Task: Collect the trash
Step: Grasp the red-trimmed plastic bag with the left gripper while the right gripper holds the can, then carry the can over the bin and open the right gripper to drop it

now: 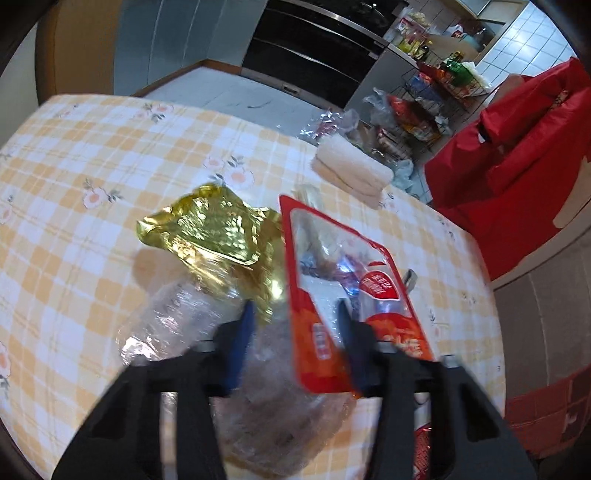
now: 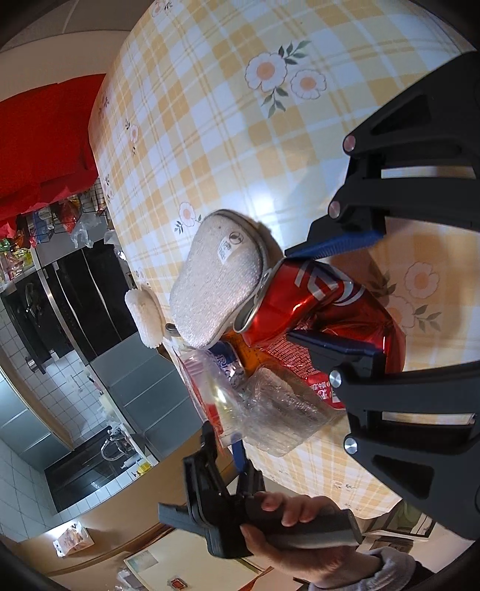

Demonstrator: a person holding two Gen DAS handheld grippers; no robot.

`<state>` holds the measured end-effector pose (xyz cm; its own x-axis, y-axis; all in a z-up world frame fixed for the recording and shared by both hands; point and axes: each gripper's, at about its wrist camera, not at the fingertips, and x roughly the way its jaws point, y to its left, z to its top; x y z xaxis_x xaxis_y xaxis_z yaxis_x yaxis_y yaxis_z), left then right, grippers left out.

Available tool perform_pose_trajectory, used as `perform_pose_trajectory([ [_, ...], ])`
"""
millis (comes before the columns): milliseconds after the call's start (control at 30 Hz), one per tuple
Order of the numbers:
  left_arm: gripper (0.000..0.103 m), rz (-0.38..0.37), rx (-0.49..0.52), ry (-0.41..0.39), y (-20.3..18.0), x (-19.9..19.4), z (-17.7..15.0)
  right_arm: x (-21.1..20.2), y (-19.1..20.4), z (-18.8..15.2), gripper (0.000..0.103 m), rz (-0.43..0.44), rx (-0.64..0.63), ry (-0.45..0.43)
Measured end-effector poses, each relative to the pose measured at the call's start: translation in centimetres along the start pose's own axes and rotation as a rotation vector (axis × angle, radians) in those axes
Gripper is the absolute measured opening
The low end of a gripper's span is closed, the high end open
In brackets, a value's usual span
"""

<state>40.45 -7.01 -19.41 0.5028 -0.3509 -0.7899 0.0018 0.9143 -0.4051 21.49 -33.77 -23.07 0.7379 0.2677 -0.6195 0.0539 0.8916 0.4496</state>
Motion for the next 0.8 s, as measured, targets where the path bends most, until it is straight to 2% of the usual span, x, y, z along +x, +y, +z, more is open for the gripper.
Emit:
perform_pose_trajectory([
  [67, 0.022, 0.008, 0.005, -0.012, 0.0, -0.4, -0.3, -0.2, -0.1, -0.2, 0.041, -0.003, 0.002, -0.001],
  [100, 0.021, 0.009, 0.019, -0.017, -0.2, -0.8, -0.5, -0.4, -0.1, -0.3, 0.041, -0.004, 0.004, -0.002],
  [267, 0.020, 0.021, 0.108, -0.032, -1.1, -2.5, -1.3, -1.4, 0.0, -0.4, 0.041, -0.001, 0.015, -0.020],
  [400, 0.020, 0.012, 0.136, -0.046, -1.5, -4.5, -2.0, -2.3, 0.4, -0.3, 0.041, 0.003, 0.014, -0.036],
  [600, 0.020, 0.033, 0.210, -0.116, -1.8, -9.3, -3.6, -4.5, 1.4, -0.3, 0.041, 0.006, 0.001, -0.066],
  [800, 0.020, 0.070, 0.285, -0.192, -1.0, -14.7, -6.4, -6.9, 2.7, -0.9, 0.041, 0.010, -0.029, -0.087],
])
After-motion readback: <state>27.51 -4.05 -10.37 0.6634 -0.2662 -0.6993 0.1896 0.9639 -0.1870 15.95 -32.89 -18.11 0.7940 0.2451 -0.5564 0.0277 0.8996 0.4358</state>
